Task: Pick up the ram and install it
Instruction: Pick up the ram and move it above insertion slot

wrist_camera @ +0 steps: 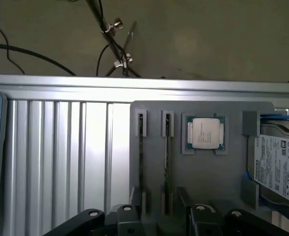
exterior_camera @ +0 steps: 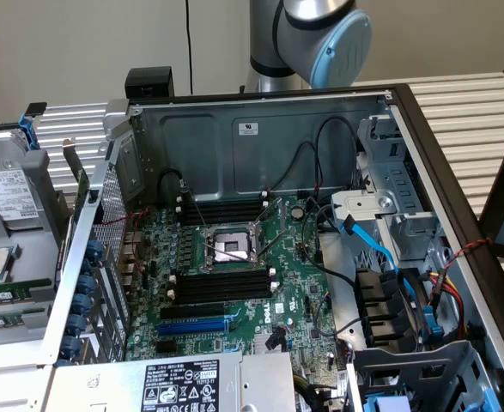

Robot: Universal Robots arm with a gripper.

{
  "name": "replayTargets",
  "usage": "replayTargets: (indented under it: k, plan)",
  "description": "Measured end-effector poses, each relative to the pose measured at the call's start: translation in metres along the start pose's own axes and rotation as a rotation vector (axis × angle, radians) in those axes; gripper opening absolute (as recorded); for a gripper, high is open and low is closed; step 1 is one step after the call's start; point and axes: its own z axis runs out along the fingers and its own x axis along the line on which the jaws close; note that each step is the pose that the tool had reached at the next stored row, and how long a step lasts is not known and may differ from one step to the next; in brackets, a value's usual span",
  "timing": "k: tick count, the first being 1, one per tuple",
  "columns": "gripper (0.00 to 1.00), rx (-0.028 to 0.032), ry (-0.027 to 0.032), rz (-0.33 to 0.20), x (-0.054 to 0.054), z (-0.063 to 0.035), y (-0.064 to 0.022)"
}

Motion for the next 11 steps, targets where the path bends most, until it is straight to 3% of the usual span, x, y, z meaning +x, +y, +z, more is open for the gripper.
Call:
replayTargets:
  k: [4, 11]
  plan:
    - [0.42, 0.0002, -0.0001, -0.002, 0.007, 0.0073, 0.0001]
    - [0.42, 0.0001, -0.0001, -0.004, 0.008, 0.0199, -0.001]
